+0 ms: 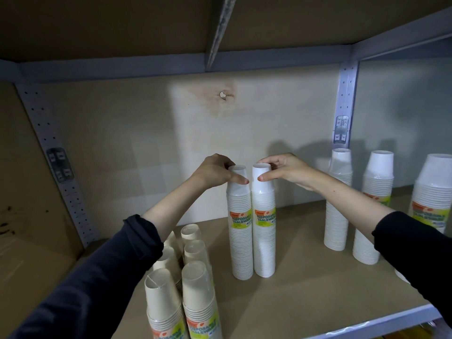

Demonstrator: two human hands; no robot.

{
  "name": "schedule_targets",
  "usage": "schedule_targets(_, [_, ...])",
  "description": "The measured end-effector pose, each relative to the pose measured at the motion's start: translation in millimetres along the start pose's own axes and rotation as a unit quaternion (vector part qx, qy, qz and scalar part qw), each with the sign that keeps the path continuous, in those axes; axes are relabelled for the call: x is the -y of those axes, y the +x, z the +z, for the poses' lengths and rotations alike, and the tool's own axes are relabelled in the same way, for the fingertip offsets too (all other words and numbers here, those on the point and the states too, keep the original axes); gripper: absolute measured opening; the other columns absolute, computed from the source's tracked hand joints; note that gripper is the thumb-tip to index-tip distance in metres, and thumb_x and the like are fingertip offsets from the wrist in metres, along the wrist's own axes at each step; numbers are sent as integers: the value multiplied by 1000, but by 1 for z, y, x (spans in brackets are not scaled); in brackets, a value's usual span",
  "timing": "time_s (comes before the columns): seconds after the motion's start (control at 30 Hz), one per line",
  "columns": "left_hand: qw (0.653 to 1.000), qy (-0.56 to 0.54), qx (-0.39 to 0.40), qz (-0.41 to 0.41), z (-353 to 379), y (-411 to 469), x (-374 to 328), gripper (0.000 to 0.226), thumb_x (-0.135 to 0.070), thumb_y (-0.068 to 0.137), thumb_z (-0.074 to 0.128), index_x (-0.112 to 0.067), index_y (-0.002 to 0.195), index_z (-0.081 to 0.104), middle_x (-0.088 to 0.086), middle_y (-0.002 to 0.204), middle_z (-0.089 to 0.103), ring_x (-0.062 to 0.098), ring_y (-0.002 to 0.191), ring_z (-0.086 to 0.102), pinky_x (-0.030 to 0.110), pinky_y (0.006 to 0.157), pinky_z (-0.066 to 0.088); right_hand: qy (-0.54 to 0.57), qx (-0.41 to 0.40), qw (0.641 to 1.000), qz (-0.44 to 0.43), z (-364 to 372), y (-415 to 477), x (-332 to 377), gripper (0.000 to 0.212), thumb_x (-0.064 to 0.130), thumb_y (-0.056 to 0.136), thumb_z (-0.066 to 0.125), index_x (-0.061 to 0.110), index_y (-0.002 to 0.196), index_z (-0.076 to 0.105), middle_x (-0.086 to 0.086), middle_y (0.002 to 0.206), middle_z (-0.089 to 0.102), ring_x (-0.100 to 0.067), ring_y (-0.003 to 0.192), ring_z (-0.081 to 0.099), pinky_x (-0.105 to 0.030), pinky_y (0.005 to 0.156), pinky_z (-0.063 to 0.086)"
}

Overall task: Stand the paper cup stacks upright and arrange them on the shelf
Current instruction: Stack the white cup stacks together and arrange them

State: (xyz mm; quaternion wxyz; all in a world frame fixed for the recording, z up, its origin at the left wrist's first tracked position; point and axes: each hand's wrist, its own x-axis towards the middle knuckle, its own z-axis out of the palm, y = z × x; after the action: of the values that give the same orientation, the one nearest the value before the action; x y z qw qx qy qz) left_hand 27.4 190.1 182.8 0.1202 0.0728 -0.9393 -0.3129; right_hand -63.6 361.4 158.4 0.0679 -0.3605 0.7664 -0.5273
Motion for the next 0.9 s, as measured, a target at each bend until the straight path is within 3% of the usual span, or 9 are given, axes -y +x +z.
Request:
schedule_targets(0.2, [1000,4,5,14,-2,0,-1,57,-31,71,78,-11,120,59,4,124,61,13,98,51,21,79,39,-34,-27,999,4,-1,-1,5,50,14,77,71,5,124,57,1,114,58,-7,105,54,-6,74,44])
schedule_targets(0.33, [999,4,-7,33,-6,-1,-8,55,-30,74,77,-10,121,58,5,126,59,16,109,54,20,82,40,-43,-72,996,-12,-10,-6,12,42,17,81,67,3,119,59,-15,115,63,-7,90,57,-8,71,48])
schedule_targets(0.53, [990,-25,-70,123,5,3,-49,45,-27,73,78,-10,112,64,5,115,66,12,92,56,20,78,41,-93,-161,982,-34,-69,-29,32,35,2,79,67,-4,113,62,-23,112,65,8,66,60,-11,77,42])
schedule_targets(0.67, [983,-14,-64,173,32,13,-92,45,-27,74,77,-8,113,64,6,116,66,15,96,59,19,78,41,-175,-209,962,-5,-116,-50,29,37,-3,75,69,-8,111,61,-28,112,65,-17,81,59,-11,77,45])
schedule_targets(0.77, [982,-20,-48,182,58,26,-122,49,-25,75,76,-6,117,61,9,122,64,23,110,59,26,89,46,-247,-230,941,32,-146,-64,20,39,0,74,72,-7,111,62,-26,111,66,-24,91,61,-24,85,45])
schedule_targets(0.9, [986,-9,-10,163,96,47,-155,58,-27,78,73,-5,128,54,10,133,56,25,120,54,29,97,44,-297,-257,916,85,-171,-76,5,44,9,71,76,-5,110,62,-23,113,65,-27,94,60,-30,91,44])
